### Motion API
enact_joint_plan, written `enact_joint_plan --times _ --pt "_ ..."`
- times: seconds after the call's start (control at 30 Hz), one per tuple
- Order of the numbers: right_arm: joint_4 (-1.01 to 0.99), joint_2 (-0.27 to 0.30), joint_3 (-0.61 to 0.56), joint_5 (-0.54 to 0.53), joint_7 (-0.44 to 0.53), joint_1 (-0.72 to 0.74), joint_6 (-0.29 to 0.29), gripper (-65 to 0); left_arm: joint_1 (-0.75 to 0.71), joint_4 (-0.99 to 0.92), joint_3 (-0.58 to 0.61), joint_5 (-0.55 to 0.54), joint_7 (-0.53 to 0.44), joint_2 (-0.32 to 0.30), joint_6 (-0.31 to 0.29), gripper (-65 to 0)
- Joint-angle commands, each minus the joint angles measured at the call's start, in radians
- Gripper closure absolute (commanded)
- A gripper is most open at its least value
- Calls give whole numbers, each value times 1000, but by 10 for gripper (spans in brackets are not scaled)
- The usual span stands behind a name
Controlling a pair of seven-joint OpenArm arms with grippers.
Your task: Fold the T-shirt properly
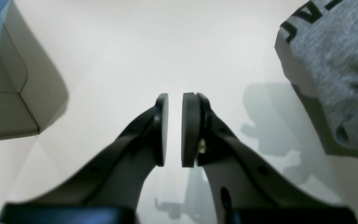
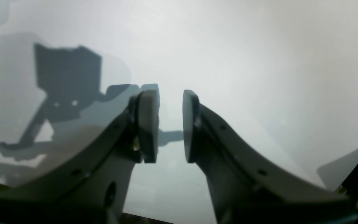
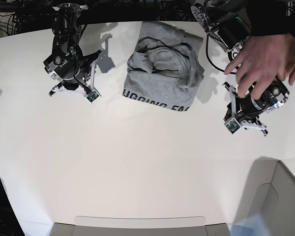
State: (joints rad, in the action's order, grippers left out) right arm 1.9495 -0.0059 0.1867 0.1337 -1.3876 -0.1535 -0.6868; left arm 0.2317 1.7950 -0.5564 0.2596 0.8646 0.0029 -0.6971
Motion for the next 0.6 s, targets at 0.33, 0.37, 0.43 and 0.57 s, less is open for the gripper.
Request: enact_joint_plan --times 0.33,0.37,0.43,0.57 --pt "17 -22 -10 -1 6 13 -11 -144 -32 33 2 -12 -9 -5 -1 -78" --pt "17 -22 -10 -1 6 13 -11 -144 -32 41 2 -12 -9 -5 -1 -78" --pt "17 -22 -10 -1 6 12 -11 -144 -33 44 2 -12 -9 -5 -1 -78" --pt "17 -22 -8 -1 6 9 -11 -144 -33 47 2 -12 -9 -5 -1 -78"
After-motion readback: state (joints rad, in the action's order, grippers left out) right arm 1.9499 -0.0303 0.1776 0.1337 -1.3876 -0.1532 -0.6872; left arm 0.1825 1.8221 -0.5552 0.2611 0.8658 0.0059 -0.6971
